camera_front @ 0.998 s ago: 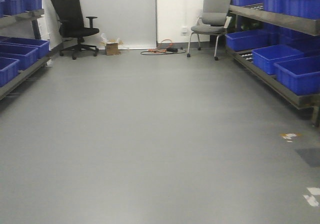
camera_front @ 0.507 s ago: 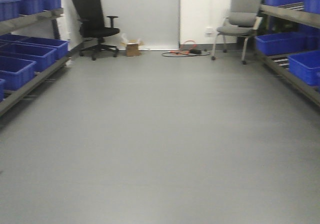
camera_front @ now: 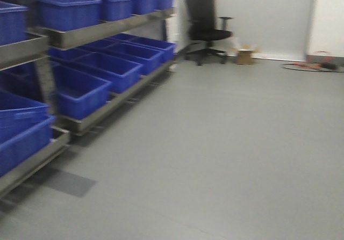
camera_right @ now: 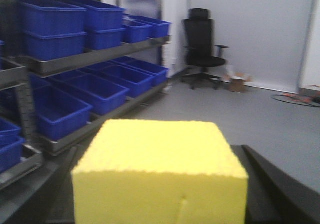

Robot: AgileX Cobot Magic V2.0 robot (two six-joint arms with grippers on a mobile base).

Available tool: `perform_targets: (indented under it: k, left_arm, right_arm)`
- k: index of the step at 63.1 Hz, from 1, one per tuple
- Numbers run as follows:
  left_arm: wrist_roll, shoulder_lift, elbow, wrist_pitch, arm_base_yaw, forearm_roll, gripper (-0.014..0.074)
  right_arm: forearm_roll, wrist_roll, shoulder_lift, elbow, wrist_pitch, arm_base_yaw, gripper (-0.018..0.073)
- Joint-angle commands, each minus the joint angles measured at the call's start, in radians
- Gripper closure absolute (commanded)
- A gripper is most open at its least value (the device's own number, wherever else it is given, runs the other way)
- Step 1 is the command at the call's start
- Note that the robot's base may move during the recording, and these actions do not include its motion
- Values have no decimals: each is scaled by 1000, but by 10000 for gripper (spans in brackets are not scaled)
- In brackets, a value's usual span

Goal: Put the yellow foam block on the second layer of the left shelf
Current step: 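Drive the base down the aisle to the shelf of blue bins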

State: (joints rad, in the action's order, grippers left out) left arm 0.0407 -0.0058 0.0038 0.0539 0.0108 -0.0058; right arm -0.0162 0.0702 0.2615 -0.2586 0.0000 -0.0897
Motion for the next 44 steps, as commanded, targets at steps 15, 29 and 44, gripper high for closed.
perform_targets:
  k: [15, 29, 44]
  left_arm:
    - [-4, -20, 24, -83, -4, -5, 472]
    - [-4, -20, 24, -83, -4, -5, 472]
    - [-4, -20, 24, -83, -4, -5, 472]
  right_arm:
    - [-3, -8, 9, -31, -94, 5, 69]
    - [-3, -8, 9, -31, -94, 5, 69]
    - [-3, -8, 9, -31, -94, 5, 69]
